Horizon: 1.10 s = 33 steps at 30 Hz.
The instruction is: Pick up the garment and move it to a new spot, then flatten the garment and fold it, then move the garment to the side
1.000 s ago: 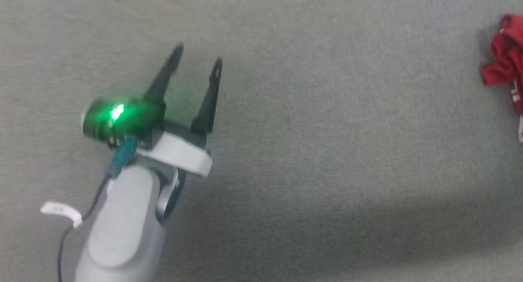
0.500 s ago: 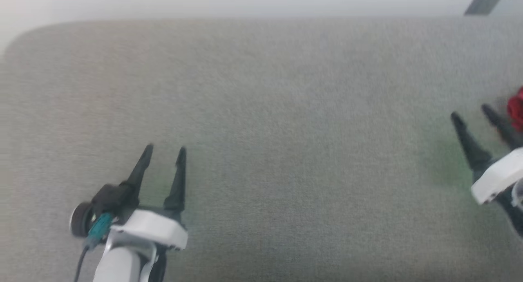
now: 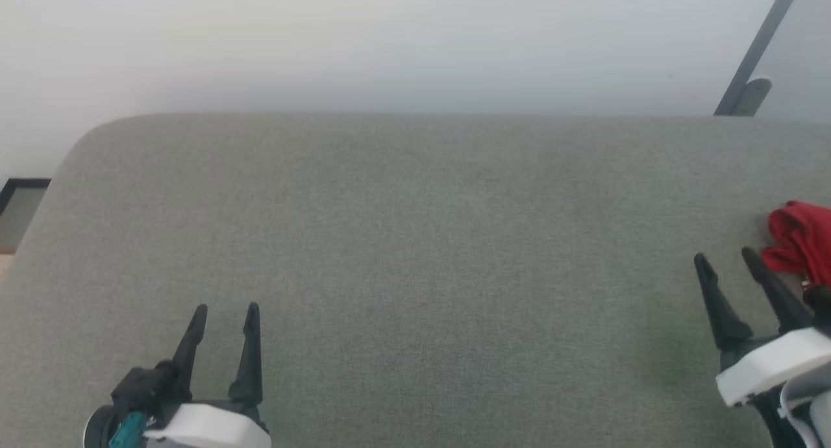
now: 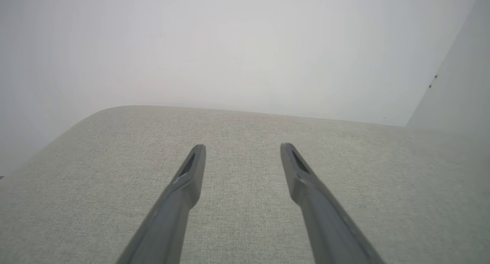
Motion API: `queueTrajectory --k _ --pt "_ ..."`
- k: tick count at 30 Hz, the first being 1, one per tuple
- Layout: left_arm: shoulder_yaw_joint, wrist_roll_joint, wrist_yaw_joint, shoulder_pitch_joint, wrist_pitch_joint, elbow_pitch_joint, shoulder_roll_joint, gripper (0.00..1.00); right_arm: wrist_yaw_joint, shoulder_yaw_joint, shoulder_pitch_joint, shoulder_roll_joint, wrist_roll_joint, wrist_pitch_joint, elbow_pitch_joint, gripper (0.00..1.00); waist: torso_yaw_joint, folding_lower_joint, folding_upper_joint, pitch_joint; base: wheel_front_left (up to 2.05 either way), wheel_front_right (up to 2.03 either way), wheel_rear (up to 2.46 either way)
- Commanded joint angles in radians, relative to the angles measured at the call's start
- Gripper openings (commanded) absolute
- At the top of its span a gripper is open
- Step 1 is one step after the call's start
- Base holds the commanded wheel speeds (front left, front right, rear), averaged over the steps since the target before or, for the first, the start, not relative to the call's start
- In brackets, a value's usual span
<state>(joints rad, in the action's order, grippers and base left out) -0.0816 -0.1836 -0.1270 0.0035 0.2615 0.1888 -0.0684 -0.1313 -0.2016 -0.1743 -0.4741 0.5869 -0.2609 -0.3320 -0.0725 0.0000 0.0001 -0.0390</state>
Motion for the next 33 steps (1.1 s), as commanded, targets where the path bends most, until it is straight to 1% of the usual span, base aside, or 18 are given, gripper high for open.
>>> queueTrajectory --k 1,9,16,22,33 --pt "-0.005 -0.006 -0.002 0.024 0.004 -0.014 0.001 1.00 0.001 0.020 0.032 0.023 -0.007 -0.005 0.020 1.00 0.009 0.0000 -0.0001 0.021 0.00 0.00 0.00" --pt "-0.002 -0.014 -0.003 0.114 0.004 -0.074 -0.004 1.00 0.001 0.113 0.148 0.082 -0.043 -0.005 0.108 1.00 0.020 0.0000 -0.0001 0.057 0.00 0.00 0.00" --pt "-0.024 -0.010 -0.003 0.173 0.004 -0.124 -0.001 1.00 0.001 0.167 0.210 0.097 -0.054 0.005 0.155 1.00 0.023 0.0000 -0.0001 0.064 0.00 0.00 0.00" --pt "-0.029 -0.010 -0.003 0.180 0.004 -0.134 0.002 1.00 0.001 0.187 0.228 0.110 -0.060 0.019 0.180 1.00 0.021 0.0000 -0.0001 0.061 0.00 0.00 0.00" --pt "-0.026 -0.003 -0.003 0.167 0.004 -0.134 0.007 1.00 0.001 0.185 0.232 0.125 -0.067 0.036 0.212 1.00 0.019 0.0000 -0.0001 0.055 0.00 0.00 0.00"
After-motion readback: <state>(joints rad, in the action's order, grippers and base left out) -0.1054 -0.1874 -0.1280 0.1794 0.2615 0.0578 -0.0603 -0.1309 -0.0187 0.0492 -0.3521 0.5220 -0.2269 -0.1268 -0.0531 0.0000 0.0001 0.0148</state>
